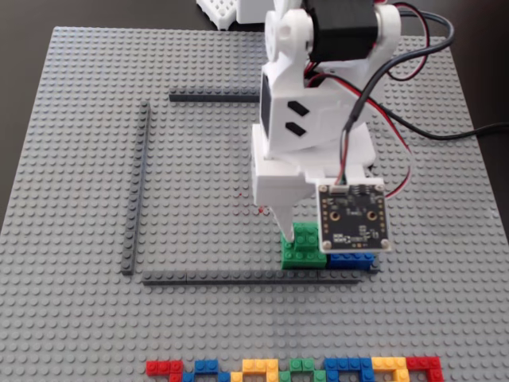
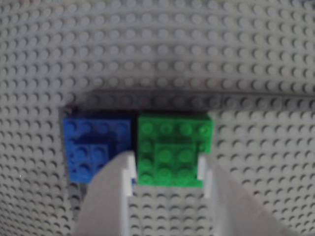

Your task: Grab the cube and place it into the grid

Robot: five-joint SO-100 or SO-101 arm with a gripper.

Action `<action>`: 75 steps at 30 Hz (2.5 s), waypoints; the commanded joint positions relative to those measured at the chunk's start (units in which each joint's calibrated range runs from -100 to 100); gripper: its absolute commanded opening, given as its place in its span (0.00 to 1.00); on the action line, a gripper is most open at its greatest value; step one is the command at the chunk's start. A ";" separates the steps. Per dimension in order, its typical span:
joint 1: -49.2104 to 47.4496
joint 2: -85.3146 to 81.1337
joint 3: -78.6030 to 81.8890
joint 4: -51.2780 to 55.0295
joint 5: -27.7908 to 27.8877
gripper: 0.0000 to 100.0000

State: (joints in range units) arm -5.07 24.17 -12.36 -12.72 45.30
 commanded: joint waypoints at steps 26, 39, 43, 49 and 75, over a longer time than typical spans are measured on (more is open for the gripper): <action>0.39 -6.46 -1.73 0.66 -0.54 0.17; 0.54 -10.76 -3.18 1.88 -0.39 0.17; 0.68 -12.31 -3.64 2.37 -0.20 0.17; 0.54 -16.18 -6.18 4.66 -0.15 0.16; -0.94 -58.39 15.57 3.54 0.24 0.00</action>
State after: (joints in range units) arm -6.53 -21.71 -2.29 -6.76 45.15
